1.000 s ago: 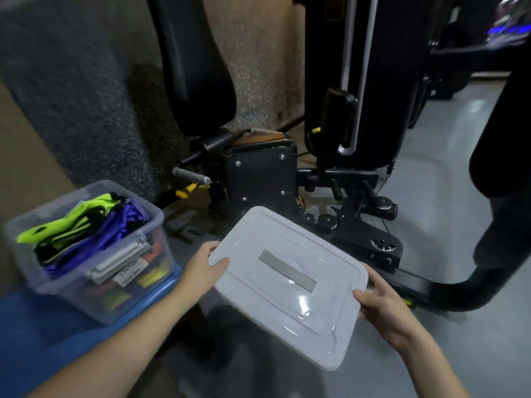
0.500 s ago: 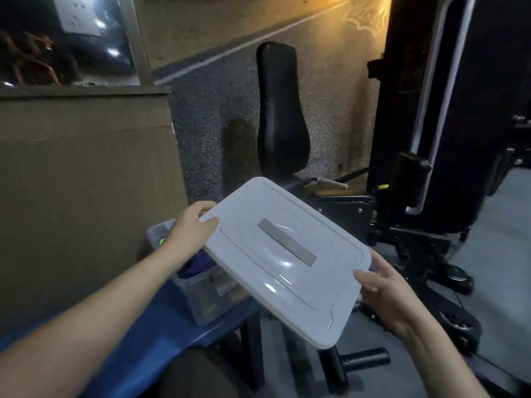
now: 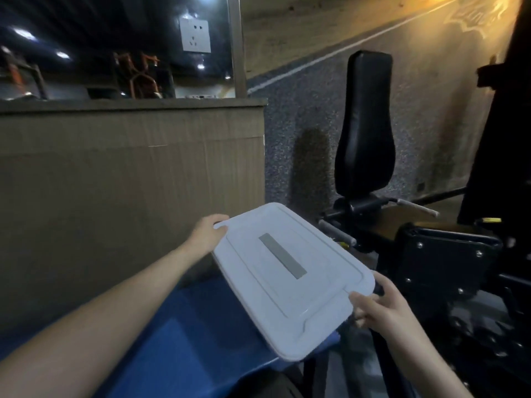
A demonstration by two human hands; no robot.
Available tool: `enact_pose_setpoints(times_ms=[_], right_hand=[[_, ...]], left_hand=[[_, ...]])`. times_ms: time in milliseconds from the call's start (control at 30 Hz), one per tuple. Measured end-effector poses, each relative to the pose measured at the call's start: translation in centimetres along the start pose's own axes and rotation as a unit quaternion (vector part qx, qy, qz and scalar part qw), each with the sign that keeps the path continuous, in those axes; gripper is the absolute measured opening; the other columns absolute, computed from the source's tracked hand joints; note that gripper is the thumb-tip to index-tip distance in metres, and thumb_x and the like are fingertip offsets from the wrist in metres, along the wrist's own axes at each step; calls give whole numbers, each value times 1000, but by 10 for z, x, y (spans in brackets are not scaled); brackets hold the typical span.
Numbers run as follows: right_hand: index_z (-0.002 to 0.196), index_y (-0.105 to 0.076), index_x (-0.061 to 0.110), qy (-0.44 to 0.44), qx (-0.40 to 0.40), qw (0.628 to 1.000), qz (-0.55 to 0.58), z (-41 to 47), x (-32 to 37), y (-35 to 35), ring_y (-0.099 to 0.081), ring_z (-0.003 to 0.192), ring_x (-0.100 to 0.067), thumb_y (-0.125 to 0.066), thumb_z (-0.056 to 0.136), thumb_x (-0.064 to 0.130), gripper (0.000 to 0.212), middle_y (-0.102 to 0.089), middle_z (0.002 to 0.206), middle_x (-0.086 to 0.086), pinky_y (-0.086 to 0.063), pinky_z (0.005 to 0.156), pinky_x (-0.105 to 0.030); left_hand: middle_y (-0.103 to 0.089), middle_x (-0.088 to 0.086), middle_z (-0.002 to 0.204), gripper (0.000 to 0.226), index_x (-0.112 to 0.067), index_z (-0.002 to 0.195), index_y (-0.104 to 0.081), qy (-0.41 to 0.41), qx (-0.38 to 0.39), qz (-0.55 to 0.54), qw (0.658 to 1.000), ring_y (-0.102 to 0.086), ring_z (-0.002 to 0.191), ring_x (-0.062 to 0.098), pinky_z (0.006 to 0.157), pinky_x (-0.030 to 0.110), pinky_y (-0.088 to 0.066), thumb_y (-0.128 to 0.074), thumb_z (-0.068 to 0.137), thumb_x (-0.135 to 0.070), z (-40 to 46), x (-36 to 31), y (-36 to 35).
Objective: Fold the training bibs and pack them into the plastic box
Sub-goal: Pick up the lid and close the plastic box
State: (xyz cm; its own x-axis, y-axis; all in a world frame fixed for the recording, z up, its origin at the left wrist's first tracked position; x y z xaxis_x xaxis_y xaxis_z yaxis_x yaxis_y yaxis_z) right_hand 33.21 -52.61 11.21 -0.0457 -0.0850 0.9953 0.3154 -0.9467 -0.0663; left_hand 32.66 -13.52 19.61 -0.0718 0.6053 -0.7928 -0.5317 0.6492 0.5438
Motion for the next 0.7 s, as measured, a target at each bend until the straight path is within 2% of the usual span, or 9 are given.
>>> enact_pose_setpoints(times_ms=[67,133,200,367,500,600,700], right_hand=[[130,-51,22,3,-5,1000,-26,11,-5,-9,-62,67,-36,-67,93,7,43,-67,79,-29,-52,63,-42],[128,-50,25,11,-8,998,-56,22,-7,-13,-66,71,-40,-67,93,11,42,-69,77,-24,-53,64,-41],[128,-51,27,17,-10,997,-76,31,-9,-15,-65,69,-35,-67,94,13,41,-67,73,-24,-52,65,-40],[126,-51,34,5,-15,994,-108,51,-20,-11,-63,62,-24,-69,92,19,41,-68,69,-17,-49,64,-40],[128,-49,30,-27,-56,991,-121,61,-39,-6,-61,56,-15,-72,90,17,47,-71,68,-12,-49,60,-32],[129,-49,30,-39,-81,985,-145,67,-50,-5,-63,54,-9,-76,86,23,51,-72,66,-3,-53,62,-29],[126,-53,29,-46,-102,983,-143,70,-56,-6,-68,59,-5,-79,82,28,51,-75,73,3,-49,57,-16]], left_hand=[[-69,7,119,28,-5,118,-69,10,-2,-5,1000,-62,105,17,76,18,-43,-54,94,-1,12,16,-3],[-69,5,118,28,-5,118,-69,20,-1,-13,1000,-63,108,18,78,20,-43,-55,94,-1,22,31,-9],[-70,1,115,28,-9,116,-71,28,2,-22,999,-64,106,17,76,19,-47,-56,93,-3,32,45,-17],[-70,-6,115,28,-18,116,-71,26,26,-27,999,-64,108,14,86,23,-48,-56,94,-9,57,67,-40],[-65,-3,126,31,-16,127,-65,10,39,-17,999,-59,117,16,94,25,-43,-52,100,-10,78,70,-58],[-62,0,130,33,-11,130,-63,9,41,1,999,-55,118,14,94,21,-38,-49,101,-6,92,74,-69],[-62,2,130,33,-9,129,-63,27,58,7,998,-54,114,12,93,21,-37,-48,101,-4,100,84,-81]])
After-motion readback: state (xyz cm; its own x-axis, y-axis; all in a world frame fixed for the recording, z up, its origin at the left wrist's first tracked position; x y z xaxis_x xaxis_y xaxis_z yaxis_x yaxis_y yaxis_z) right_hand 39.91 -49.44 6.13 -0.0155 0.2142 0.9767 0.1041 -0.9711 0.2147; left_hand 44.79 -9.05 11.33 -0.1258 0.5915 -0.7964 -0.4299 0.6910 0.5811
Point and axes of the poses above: each hand's wrist, its own z-axis towards the middle knuckle, its own y-axis out of the back of the hand, x = y × z, the point moved 10 cm from there along z, towards the middle knuckle
